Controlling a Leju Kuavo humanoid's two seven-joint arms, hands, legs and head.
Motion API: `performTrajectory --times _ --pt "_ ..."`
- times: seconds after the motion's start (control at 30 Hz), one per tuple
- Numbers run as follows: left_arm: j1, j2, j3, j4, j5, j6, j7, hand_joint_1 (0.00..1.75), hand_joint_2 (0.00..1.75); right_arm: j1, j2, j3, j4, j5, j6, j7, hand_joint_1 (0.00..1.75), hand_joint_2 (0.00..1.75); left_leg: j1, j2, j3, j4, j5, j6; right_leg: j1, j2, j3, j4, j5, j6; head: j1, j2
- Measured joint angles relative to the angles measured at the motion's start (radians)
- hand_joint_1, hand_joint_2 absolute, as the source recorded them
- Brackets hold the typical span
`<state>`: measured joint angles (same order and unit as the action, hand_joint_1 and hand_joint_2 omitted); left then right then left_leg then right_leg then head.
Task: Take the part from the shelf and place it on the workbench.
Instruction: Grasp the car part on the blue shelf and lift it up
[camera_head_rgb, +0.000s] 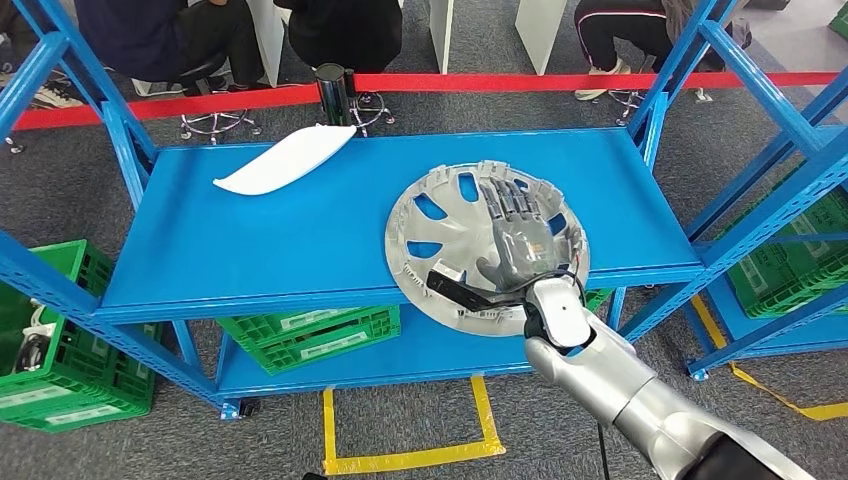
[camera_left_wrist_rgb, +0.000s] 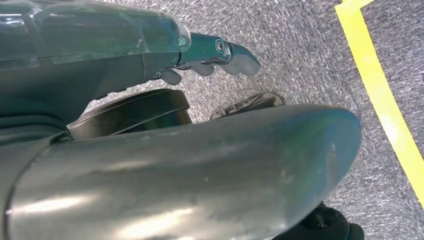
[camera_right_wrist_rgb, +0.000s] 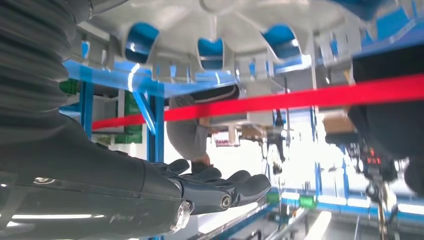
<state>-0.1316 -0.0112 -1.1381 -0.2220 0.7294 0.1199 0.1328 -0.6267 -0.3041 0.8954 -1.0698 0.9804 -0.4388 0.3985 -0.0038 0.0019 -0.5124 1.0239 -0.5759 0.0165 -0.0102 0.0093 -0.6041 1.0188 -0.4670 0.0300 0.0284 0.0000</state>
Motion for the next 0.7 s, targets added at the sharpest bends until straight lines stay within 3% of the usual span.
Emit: performTrajectory --times 0.37,0.7 --pt "0.0 -0.006 -0.008 0.0 -0.004 0.003 0.006 0.0 0.0 0.032 0.014 -0.056 -0.074 0.007 -0.039 -0.014 0.0 1.75 0.0 0.0 0.0 0.0 0.0 0.0 0.0 0.0 0.0 0.0 0.0 0.0 0.0 0.0" --pt "0.0 -0.006 -0.015 0.0 -0.007 0.003 0.009 0.0 0.0 0.051 0.06 -0.062 -0.15 -0.072 0.001 -0.095 0.0 1.75 0.0 0.003 0.0 0.0 0.0 0.0 0.0 0.0 0.0 0.0 0.0 0.0 0.0 0.0"
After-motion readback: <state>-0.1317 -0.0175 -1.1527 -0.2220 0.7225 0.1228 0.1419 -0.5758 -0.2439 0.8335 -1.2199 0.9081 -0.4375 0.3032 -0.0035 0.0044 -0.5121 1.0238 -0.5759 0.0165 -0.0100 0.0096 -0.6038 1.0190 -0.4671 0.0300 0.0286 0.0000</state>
